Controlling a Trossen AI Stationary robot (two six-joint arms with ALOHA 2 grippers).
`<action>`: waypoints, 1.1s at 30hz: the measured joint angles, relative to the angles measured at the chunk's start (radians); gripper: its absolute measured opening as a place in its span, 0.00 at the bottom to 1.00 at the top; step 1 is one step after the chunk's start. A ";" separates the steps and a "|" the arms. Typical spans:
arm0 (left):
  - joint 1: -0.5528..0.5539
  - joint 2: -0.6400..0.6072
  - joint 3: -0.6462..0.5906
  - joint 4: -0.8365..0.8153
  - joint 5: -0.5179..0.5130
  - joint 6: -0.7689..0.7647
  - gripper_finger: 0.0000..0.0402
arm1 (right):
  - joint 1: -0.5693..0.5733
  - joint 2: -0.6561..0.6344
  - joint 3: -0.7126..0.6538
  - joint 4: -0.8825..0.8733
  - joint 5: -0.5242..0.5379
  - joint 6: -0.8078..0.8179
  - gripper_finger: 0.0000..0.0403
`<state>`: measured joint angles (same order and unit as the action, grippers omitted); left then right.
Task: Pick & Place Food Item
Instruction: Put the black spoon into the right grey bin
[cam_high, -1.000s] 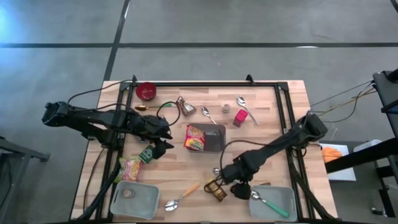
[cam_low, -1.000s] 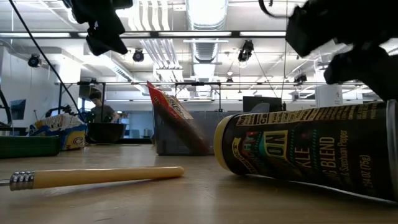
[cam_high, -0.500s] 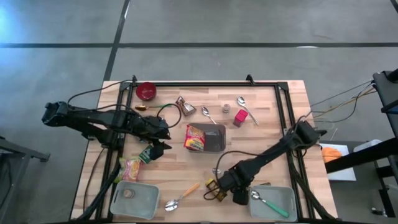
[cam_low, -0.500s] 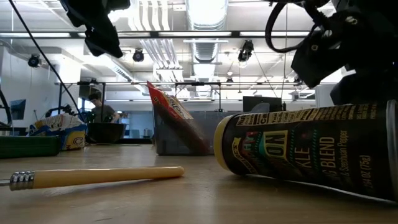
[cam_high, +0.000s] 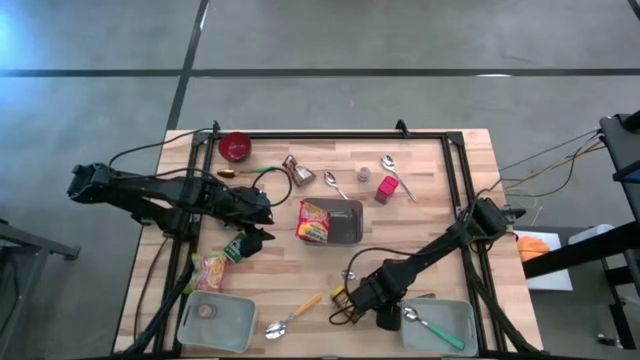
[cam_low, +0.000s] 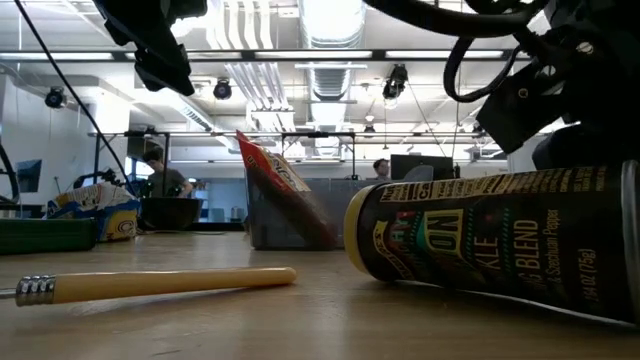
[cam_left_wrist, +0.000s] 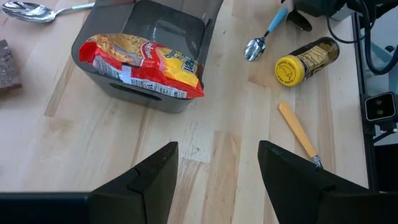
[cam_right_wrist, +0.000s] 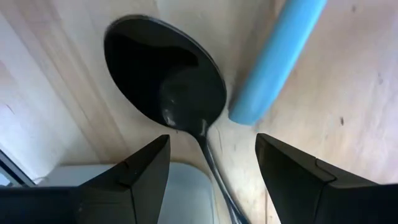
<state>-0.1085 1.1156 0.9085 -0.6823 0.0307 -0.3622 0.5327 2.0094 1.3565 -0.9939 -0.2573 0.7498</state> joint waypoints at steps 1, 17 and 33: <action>0.000 0.000 0.000 0.000 0.000 0.000 0.56 | 0.000 0.000 -0.003 -0.001 0.000 -0.002 0.58; 0.000 0.000 0.000 -0.002 0.000 0.000 0.56 | 0.000 0.000 -0.034 0.013 0.025 -0.029 0.58; 0.000 0.000 0.000 -0.002 0.000 0.000 0.56 | -0.005 -0.001 -0.049 0.005 0.029 -0.044 0.32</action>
<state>-0.1085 1.1156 0.9085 -0.6846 0.0303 -0.3626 0.5282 2.0087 1.3071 -0.9890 -0.2287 0.7054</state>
